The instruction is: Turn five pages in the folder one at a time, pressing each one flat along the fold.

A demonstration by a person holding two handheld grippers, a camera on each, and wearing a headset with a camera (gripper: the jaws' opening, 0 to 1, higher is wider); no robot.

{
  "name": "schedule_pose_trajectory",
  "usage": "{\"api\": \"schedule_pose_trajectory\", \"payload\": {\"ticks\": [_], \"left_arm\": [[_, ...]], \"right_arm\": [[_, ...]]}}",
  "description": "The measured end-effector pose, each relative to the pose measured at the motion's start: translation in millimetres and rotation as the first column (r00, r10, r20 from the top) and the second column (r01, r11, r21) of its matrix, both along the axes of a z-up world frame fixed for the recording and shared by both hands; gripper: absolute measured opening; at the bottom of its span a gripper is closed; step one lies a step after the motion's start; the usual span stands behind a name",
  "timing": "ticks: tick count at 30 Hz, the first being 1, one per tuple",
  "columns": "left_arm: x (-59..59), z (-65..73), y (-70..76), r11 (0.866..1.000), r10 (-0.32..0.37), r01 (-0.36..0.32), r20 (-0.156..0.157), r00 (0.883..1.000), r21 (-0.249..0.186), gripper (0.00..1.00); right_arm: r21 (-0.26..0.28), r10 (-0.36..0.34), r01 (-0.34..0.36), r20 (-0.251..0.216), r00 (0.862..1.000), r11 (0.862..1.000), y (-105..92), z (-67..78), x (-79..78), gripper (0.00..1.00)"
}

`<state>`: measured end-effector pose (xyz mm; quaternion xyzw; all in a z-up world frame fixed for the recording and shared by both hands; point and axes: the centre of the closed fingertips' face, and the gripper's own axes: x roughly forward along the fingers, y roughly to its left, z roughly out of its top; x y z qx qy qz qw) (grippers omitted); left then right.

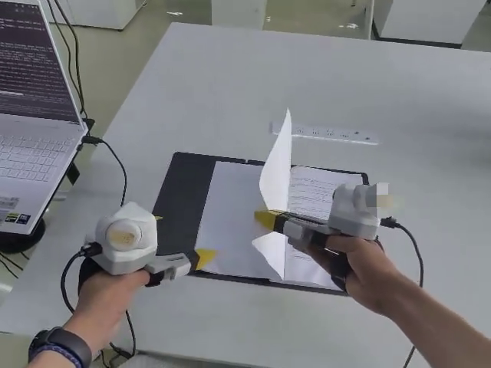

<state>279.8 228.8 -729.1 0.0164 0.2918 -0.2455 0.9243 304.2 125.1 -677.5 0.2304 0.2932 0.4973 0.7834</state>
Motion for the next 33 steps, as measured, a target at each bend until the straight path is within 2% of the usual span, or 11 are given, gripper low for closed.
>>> {"api": "schedule_pose_trajectory", "payload": {"ticks": [10,17,23,33], "left_arm": [[-4.5,0.4,5.9,1.000,0.009,-0.009,-0.001,1.000,-0.007,0.75],[-6.4,-1.4,8.4,1.000,0.014,-0.014,-0.008,1.000,-0.013,0.75],[-10.0,-4.5,11.9,0.999,0.032,-0.032,-0.020,0.999,-0.029,0.75],[-17.2,-18.7,20.8,0.998,0.046,-0.048,-0.055,0.997,-0.037,0.74]], "right_arm": [[-0.011,0.047,-0.048,-0.054,0.997,0.999,30.8,-20.9,-1.0,0.00],[-0.035,0.083,-0.088,-0.126,0.989,0.996,51.4,-49.0,-2.8,0.00],[-0.054,0.090,-0.101,-0.169,0.981,0.993,63.4,-65.9,-2.2,0.00],[-0.106,0.063,-0.095,-0.274,0.960,0.990,74.2,-109.6,-3.1,0.00]]}}
